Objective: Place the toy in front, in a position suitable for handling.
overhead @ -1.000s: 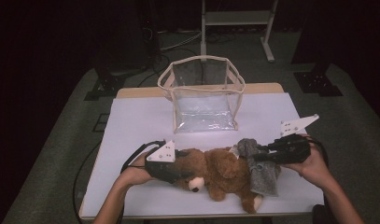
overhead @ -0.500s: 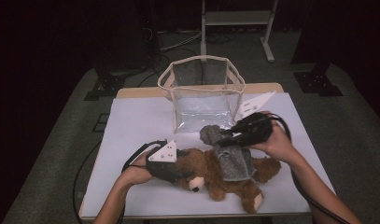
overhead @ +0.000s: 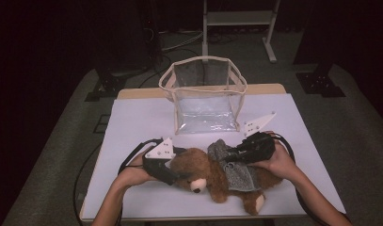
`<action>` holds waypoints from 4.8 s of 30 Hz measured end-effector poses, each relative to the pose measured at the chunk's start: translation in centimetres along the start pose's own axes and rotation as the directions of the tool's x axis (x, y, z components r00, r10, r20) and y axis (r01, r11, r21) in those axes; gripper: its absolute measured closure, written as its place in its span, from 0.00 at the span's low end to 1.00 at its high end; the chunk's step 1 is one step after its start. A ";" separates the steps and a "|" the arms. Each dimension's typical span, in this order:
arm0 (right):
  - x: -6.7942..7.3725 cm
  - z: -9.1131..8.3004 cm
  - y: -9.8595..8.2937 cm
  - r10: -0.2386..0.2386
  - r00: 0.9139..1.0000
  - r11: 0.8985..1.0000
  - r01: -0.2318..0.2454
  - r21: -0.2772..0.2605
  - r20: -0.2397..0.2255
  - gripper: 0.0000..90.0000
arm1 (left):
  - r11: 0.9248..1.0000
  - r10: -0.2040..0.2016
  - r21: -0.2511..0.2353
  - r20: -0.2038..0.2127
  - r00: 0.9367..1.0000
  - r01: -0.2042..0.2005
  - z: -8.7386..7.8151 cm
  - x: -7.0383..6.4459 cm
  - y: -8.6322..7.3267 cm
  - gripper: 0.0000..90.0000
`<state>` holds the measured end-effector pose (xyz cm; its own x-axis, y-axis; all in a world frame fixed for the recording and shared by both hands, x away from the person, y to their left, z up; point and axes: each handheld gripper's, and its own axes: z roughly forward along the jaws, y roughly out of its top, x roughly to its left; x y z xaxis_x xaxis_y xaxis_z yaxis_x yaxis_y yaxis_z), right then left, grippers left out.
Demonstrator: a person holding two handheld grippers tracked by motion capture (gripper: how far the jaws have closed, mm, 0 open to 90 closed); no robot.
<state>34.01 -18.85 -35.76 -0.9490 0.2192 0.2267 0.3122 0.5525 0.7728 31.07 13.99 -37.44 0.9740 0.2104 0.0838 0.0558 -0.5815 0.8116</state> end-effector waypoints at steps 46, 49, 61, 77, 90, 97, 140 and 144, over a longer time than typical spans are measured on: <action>0.2 -1.0 1.4 -0.025 0.999 0.996 0.022 0.084 0.036 0.79 | 0.998 0.000 -0.059 0.028 1.000 0.002 0.8 0.2 -1.4 0.51; -0.3 -2.1 0.7 0.009 0.997 0.998 -0.014 0.059 0.080 0.79 | 0.998 -0.005 -0.057 0.029 1.000 0.006 0.8 0.2 -1.4 0.51; 1.9 -0.4 -1.1 -0.020 0.999 0.999 0.018 0.051 0.042 0.80 | 0.999 -0.020 -0.035 0.061 0.998 0.022 1.0 0.0 0.6 0.29; 0.0 -0.1 -0.7 0.034 0.998 0.999 -0.034 -0.009 0.050 0.78 | 1.000 0.018 0.005 0.086 0.996 -0.019 1.6 -0.7 0.3 0.38; 1.3 0.1 -2.3 0.022 0.999 0.999 -0.021 -0.035 0.034 0.79 | 0.998 0.016 0.058 0.065 0.998 -0.020 3.8 -1.0 1.0 0.10; 0.8 0.1 -2.2 0.037 0.999 0.999 -0.036 -0.030 0.034 0.79 | 0.997 0.003 0.078 0.069 0.998 -0.008 5.0 -0.8 1.3 0.10; 0.9 0.4 1.8 -0.033 0.996 0.999 0.034 -0.012 0.083 0.79 | 0.992 0.051 0.112 0.034 0.998 -0.054 1.4 0.0 0.6 0.35; -0.1 0.5 2.2 -0.008 0.997 1.000 0.011 -0.029 0.082 0.79 | 0.992 0.058 0.106 0.030 0.998 -0.061 1.2 -0.7 0.4 0.33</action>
<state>34.85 -17.27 -34.40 -0.9447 0.2796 0.1711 0.3007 0.5311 0.7921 30.69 12.65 -37.85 0.9817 0.1528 0.1139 0.0192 -0.6737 0.7388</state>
